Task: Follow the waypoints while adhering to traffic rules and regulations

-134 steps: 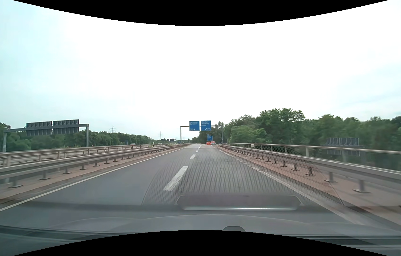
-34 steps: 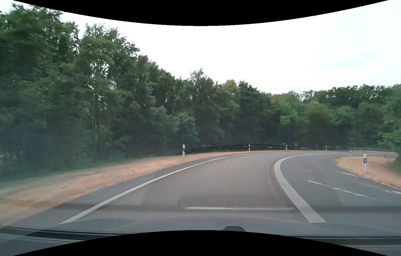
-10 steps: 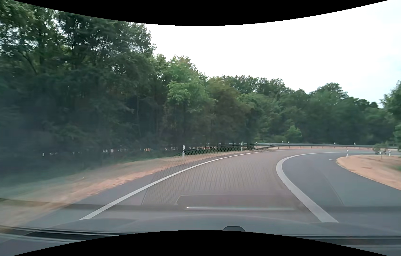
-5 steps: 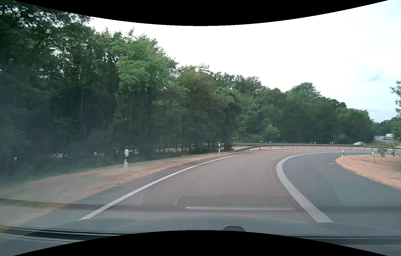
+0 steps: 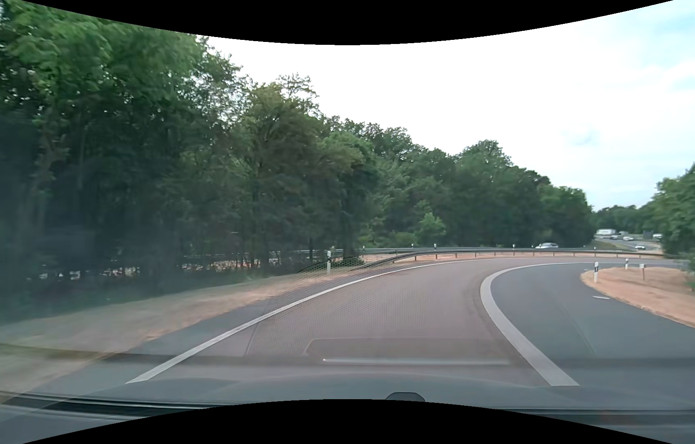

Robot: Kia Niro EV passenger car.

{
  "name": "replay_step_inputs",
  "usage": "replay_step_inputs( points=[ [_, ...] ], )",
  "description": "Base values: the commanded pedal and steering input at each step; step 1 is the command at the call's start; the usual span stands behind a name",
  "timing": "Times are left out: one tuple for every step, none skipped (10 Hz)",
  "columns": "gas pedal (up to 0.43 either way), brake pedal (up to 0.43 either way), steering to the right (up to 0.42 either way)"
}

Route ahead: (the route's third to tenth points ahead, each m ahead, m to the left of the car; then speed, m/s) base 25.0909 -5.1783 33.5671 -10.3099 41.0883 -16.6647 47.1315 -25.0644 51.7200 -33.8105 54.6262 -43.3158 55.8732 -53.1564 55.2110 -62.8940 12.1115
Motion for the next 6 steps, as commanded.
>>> replay_step_inputs(
  points=[
    [0.0,0.0,0.09],
    [0.0,0.0,0.089],
    [0.0,0.0,0.09],
    [0.0,0.0,0.089],
    [0.0,0.0,0.09],
    [0.0,0.0,0.089]
  ],
)
